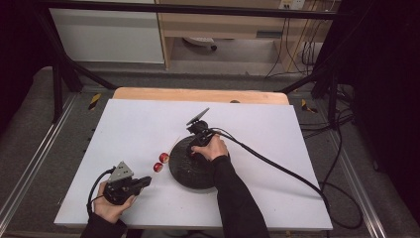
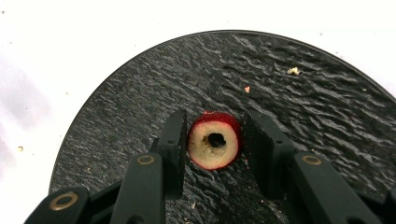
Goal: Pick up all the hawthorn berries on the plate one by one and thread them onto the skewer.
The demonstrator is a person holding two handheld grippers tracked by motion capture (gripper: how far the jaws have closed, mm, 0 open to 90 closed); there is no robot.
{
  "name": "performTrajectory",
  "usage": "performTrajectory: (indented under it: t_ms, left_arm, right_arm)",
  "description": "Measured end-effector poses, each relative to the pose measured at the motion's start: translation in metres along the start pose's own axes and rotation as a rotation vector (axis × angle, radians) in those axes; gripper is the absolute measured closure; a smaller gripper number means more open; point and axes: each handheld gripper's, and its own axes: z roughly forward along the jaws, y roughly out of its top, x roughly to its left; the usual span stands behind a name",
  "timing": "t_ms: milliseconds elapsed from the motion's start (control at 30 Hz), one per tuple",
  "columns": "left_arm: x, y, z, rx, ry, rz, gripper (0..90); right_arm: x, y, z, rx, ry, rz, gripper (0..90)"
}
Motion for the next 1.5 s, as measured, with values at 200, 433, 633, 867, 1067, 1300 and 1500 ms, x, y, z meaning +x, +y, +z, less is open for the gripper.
performTrajectory:
  t_ms: [200,433,633,867,1067,1300,1500]
  left_arm:
    - [0.000,0.000,0.000,0.000,0.000,0.001,88.3]
    - [0.000,0.000,0.000,0.000,-0.001,0.002,88.3]
    - [0.000,0.000,0.000,-0.003,0.000,0.001,88.3]
    - [-0.001,0.000,0.000,-0.004,0.002,0.003,88.3]
    - [-0.001,0.000,-0.001,-0.005,0.003,0.006,88.3]
    - [-0.005,0.001,-0.002,-0.016,-0.001,0.010,88.3]
    - [-0.009,0.002,-0.002,-0.022,-0.004,0.014,88.3]
  right_arm:
    - [0.000,0.000,0.001,0.013,0.006,0.018,61.3]
    - [-0.001,0.001,0.001,0.015,0.008,0.024,61.9]
    - [-0.001,0.001,-0.001,-0.003,0.025,0.030,62.2]
    - [0.002,0.001,-0.012,-0.023,0.028,0.021,62.4]
    - [0.007,-0.002,-0.027,-0.047,0.029,0.013,62.5]
    - [0.012,-0.011,-0.048,-0.122,0.046,0.018,62.6]
    - [0.011,-0.030,-0.063,-0.265,0.076,0.051,62.6]
